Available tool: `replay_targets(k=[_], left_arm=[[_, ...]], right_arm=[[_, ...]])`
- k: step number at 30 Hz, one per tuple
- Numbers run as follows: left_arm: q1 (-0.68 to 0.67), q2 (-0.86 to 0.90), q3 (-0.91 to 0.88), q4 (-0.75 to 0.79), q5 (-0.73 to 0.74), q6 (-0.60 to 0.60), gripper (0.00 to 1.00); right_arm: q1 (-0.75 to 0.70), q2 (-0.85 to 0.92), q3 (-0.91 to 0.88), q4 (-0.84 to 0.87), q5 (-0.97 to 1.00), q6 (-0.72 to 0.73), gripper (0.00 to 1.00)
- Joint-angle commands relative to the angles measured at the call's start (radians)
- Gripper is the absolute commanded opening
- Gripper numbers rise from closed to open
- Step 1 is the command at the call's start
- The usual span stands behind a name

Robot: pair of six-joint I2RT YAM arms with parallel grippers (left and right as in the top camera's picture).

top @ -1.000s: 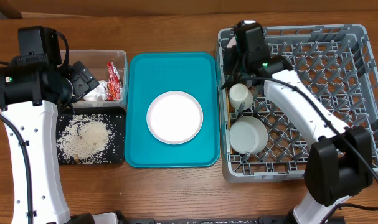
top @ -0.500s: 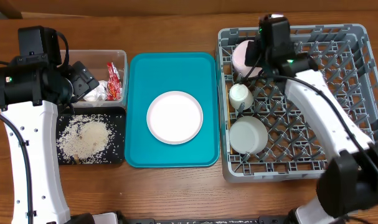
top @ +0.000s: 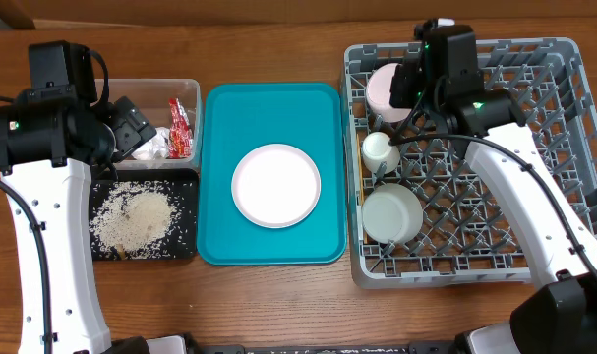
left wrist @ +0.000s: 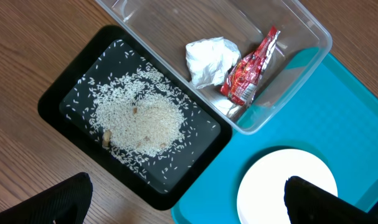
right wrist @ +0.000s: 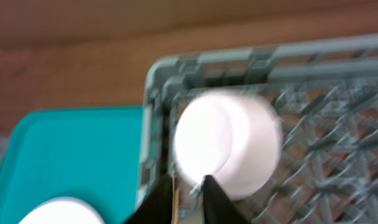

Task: Sort waste into correct bins and load items into the dishwasher
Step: 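Move the right gripper back over the teal tray to the pink plate, then lower the right gripper onto the pink plate rim and close it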

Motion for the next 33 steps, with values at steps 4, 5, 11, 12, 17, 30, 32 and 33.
replay_targets(k=[4, 5, 11, 12, 17, 30, 32, 33], left_arm=[[0.000, 0.002, 0.002, 0.001, -0.003, 0.012, 1.00], [0.000, 0.002, 0.002, 0.001, -0.003, 0.012, 1.00], [0.000, 0.002, 0.002, 0.001, -0.003, 0.012, 1.00], [0.000, 0.002, 0.002, 0.001, -0.003, 0.012, 1.00], [0.000, 0.002, 0.002, 0.001, -0.003, 0.012, 1.00], [0.000, 0.002, 0.002, 0.001, -0.003, 0.012, 1.00], [0.000, 0.002, 0.002, 0.001, -0.003, 0.012, 1.00], [0.000, 0.002, 0.002, 0.001, -0.003, 0.012, 1.00]], right_arm=[[0.089, -0.003, 0.002, -0.115, -0.384, 0.061, 0.28], [0.121, -0.003, 0.002, -0.130, -0.385, 0.080, 0.28], [0.340, -0.002, 0.001, -0.145, -0.311, 0.200, 0.29], [0.372, -0.001, 0.000, -0.145, -0.274, 0.219, 0.29], [0.530, 0.009, -0.014, -0.145, -0.025, 0.272, 0.30], [0.599, 0.117, -0.072, -0.134, 0.053, 0.272, 0.30], [0.599, 0.146, -0.072, -0.127, 0.053, 0.272, 0.31], [0.599, 0.159, -0.072, -0.124, 0.053, 0.271, 0.31]])
